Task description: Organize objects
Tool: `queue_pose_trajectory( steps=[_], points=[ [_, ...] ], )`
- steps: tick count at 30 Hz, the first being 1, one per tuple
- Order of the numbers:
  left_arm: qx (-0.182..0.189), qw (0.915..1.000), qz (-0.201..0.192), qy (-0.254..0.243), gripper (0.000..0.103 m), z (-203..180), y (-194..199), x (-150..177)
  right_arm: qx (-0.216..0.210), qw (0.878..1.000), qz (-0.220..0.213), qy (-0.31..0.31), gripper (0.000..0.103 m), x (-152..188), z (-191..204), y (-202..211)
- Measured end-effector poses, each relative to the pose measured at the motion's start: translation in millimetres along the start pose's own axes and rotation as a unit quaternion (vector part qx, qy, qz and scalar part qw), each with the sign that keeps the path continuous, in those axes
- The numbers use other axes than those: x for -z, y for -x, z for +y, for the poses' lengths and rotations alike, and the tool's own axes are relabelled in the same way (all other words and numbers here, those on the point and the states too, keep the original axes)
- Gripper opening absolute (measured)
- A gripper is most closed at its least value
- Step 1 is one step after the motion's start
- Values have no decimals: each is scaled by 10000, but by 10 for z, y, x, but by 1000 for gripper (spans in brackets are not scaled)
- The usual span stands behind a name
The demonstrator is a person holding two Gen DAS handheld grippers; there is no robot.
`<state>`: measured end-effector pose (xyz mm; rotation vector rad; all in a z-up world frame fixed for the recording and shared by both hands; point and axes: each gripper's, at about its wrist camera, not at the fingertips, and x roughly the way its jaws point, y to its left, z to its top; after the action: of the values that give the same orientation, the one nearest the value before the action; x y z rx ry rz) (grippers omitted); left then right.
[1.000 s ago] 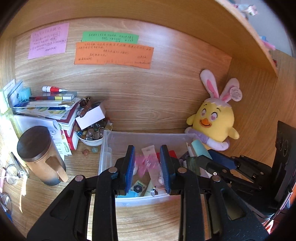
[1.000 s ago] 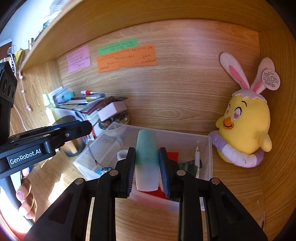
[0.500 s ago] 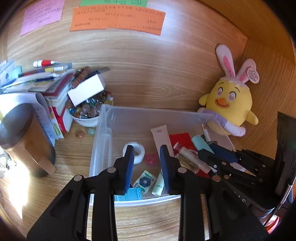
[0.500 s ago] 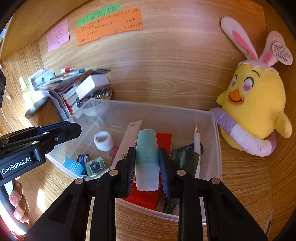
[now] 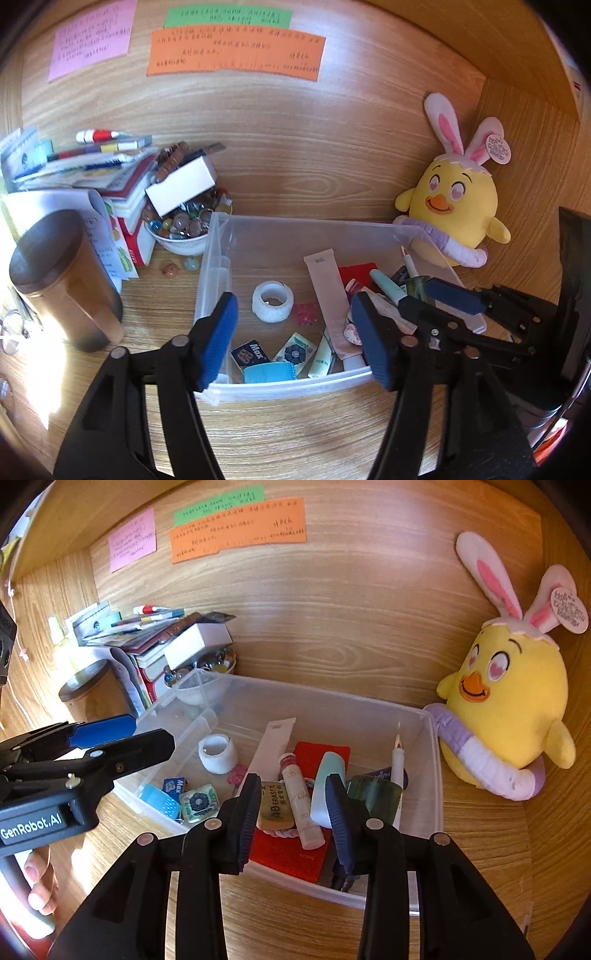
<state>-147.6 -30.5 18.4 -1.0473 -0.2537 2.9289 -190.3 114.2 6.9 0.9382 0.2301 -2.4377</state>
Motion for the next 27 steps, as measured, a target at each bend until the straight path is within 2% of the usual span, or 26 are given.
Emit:
queue_pose_trajectory(
  steps=[2, 4, 5, 7, 8, 10, 12, 20, 27],
  points=[
    [-41, 9999, -58, -76, 72, -18, 56, 9, 10, 10000, -65, 23, 40, 5, 6, 80],
    [-84, 9998, -98, -136, 78, -36, 103, 23, 12, 9999, -145, 35, 52, 19, 5, 175],
    [-101, 9998, -109, -155, 82, -40, 123, 34, 13, 9998, -184, 38, 55, 27, 4, 212],
    [-160, 9996, -111, -183, 91, -50, 159, 56, 44, 9996, -286, 41, 68, 52, -7, 310],
    [-198, 9996, -128, -175, 96, -51, 177, 68, 64, 9994, -334, 47, 69, 65, -13, 356],
    [-221, 9995, -153, -165, 99, -52, 209, 96, 113, 9991, -411, 58, 78, 92, -26, 436],
    [-205, 9996, -123, -177, 99, -56, 228, 122, 118, 9988, -472, 52, 83, 129, -43, 507],
    [-243, 9994, -120, -232, 101, -50, 333, 275, 297, 9986, -433, 93, 84, 339, -69, 623],
    [-276, 9989, -91, -367, 101, -69, 408, 419, 277, 9993, -264, 8, 84, 522, -106, 633]
  ],
)
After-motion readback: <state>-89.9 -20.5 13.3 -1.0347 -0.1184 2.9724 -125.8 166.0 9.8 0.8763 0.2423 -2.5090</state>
